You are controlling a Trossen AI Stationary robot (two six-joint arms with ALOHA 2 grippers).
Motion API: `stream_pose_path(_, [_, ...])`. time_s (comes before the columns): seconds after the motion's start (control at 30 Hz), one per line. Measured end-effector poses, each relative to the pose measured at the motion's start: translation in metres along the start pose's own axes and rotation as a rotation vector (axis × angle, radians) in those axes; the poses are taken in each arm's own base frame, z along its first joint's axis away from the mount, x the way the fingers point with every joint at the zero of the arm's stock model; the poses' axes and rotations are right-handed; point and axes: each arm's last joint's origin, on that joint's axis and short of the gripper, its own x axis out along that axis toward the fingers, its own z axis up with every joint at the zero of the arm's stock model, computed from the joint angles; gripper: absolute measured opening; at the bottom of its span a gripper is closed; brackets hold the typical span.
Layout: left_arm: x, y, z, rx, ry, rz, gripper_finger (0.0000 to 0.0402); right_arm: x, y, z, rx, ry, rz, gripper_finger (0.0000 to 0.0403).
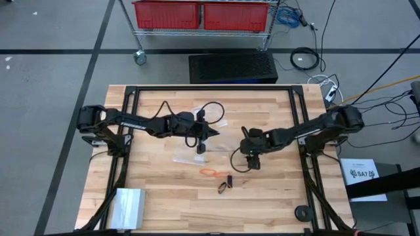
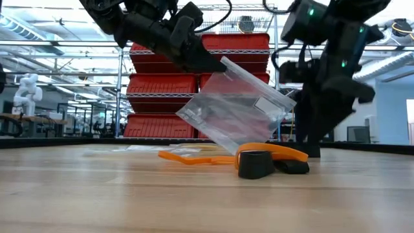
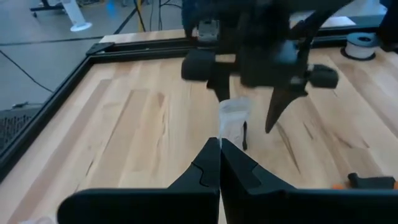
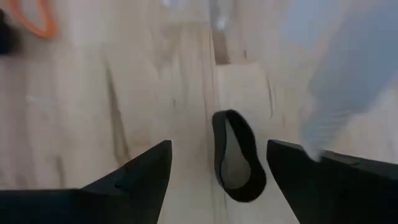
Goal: Sort rubber bands
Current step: Put the black rubber band into the zip bag
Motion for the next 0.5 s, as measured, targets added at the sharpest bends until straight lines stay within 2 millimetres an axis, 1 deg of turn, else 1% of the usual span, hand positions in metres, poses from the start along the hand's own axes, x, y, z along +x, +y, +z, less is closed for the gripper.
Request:
stream_pose_path(0.1, [0.000, 0.000, -0.001, 0.009, 0.017, -0.003, 0.0000, 0.011, -0.001, -0.002, 0.016, 0.042, -0.005, 0.0247])
stream_pose_path(0.17, [0.000, 0.000, -0.002, 0.008, 0.027, -0.002, 0.0000, 0.016, -0.001, -0.003, 0.025, 0.070, -0.006, 0.0221])
stream_pose_path(0.23, [0.000, 0.000, -0.002, 0.008, 0.025, -0.002, 0.0000, 0.018, 0.001, -0.004, 0.026, 0.076, 0.013, 0.0174])
stream_pose_path(0.37, [0.000, 0.001, -0.002, 0.008, 0.025, 0.000, 0.0000, 0.014, 0.005, -0.005, 0.040, 0.075, 0.026, 0.0036])
stream_pose_path(0.4, [0.000, 0.001, -0.002, 0.007, 0.024, 0.000, 0.0000, 0.010, 0.006, -0.005, 0.041, 0.066, 0.031, 0.0018])
stream_pose_path(0.5, [0.000, 0.002, -0.002, 0.006, 0.023, -0.004, 0.0000, -0.007, 0.011, -0.002, 0.070, -0.003, 0.099, 0.0013])
